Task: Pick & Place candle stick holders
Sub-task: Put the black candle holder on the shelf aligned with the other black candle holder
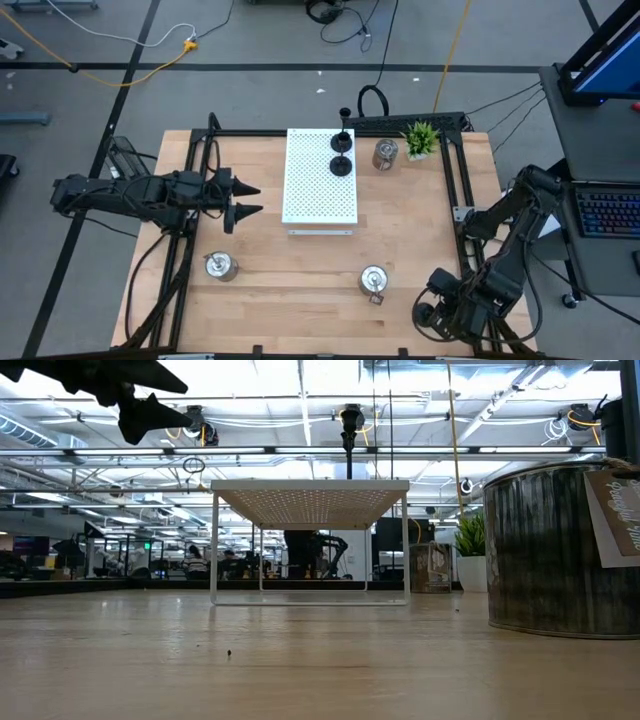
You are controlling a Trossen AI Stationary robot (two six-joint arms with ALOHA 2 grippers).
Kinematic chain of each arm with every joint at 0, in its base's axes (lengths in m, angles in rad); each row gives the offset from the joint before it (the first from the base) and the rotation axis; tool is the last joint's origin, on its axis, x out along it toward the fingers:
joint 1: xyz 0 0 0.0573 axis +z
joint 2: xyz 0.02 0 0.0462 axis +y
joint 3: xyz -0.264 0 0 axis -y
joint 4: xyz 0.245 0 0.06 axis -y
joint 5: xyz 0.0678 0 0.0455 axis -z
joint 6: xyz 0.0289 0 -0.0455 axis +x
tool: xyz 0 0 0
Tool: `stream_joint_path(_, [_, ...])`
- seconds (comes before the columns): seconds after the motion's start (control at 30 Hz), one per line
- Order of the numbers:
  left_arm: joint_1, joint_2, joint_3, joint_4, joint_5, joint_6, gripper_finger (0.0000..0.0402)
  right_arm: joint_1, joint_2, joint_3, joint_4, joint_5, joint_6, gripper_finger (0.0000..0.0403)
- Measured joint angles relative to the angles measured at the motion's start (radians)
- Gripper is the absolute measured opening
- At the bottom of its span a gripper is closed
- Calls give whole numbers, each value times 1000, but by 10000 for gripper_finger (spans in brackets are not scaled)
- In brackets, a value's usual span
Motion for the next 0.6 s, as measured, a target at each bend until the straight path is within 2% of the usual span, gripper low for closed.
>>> stream_joint_path(0.1, [0,0,0,3,0,-25,269,0,0,-6,13,1,0,90])
stream_joint_path(0.27, [0,2,0,17,3,-110,269,0,0,-6,7,-2,-6,19])
stream_joint_path(0.4, [-1,36,0,123,58,-130,269,-7,-4,-7,-6,-19,-12,17])
stream_joint_path(0.6, [-7,143,1,453,132,-75,269,-43,-47,-5,-52,-80,-49,13])
